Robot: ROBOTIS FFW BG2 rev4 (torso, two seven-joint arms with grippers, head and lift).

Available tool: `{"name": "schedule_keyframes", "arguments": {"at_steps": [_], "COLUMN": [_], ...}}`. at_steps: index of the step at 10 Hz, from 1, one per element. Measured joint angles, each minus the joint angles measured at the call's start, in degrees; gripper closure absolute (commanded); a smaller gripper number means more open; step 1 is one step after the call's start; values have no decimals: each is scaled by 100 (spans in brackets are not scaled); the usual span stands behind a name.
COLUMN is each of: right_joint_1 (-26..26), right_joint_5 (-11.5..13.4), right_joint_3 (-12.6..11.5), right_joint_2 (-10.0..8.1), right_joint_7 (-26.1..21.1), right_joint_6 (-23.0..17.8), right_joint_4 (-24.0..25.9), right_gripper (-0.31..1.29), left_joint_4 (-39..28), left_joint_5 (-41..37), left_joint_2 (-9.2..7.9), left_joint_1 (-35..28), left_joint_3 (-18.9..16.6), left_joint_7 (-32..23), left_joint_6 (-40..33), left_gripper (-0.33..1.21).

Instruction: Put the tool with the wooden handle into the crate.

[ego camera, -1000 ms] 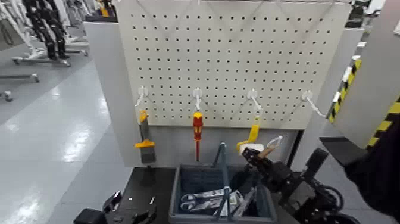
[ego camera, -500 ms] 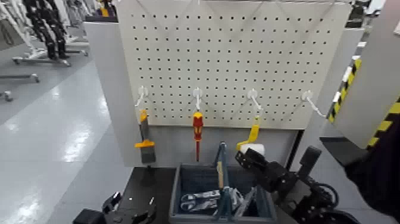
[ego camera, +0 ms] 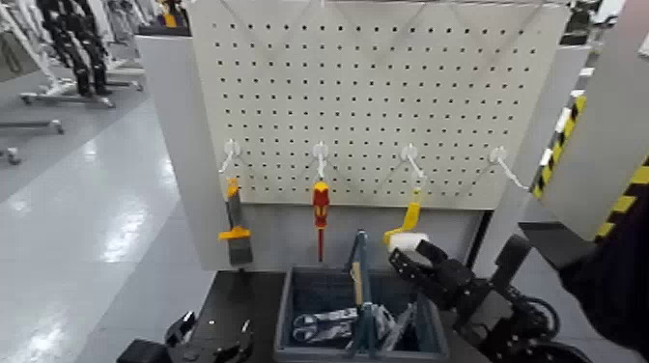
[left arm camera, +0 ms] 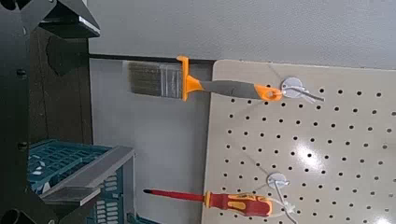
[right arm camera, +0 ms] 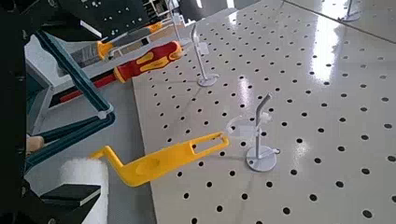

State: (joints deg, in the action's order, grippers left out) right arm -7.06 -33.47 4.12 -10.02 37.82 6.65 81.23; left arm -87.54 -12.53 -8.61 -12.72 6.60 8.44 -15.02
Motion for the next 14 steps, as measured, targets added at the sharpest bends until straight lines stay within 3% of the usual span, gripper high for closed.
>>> {"name": "schedule_keyframes", "arguments": {"at_steps": [2, 4, 5, 9, 11, 14], "right_joint_1": [226, 591, 835, 1640, 2013, 2445], "right_joint_5": [362, 908, 1296, 2147, 2430, 2725], "right_joint_3": [-156, -314, -382, -518, -629, -588], "right_joint_2": [75, 203, 280, 458, 648, 850], "right_joint_7": [-346, -1043, -1434, -2414, -2641, -3084], "right_joint_6": [-38, -96, -109, -124, -189, -720], "right_joint_4": [386, 935, 1285, 2158, 2388, 2400], "right_gripper": [14, 14, 14, 14, 14, 14], "left_joint_4": [-5, -11, -17, -31, -35, -35], "left_joint_5": [-4, -4, -9, -21, -27, -30], "left_joint_2": [0, 0, 1, 0, 0, 0], "left_joint_1": [-9, -19, -27, -48, -57, -64], "left_joint_3": [-6, -11, -16, -25, -36, -42], "left_joint_7": [-1, -1, -1, -1, 1, 8], "left_joint_6": [-6, -16, -19, -20, -33, -36], "left_gripper": [11, 11, 11, 11, 11, 11]}}
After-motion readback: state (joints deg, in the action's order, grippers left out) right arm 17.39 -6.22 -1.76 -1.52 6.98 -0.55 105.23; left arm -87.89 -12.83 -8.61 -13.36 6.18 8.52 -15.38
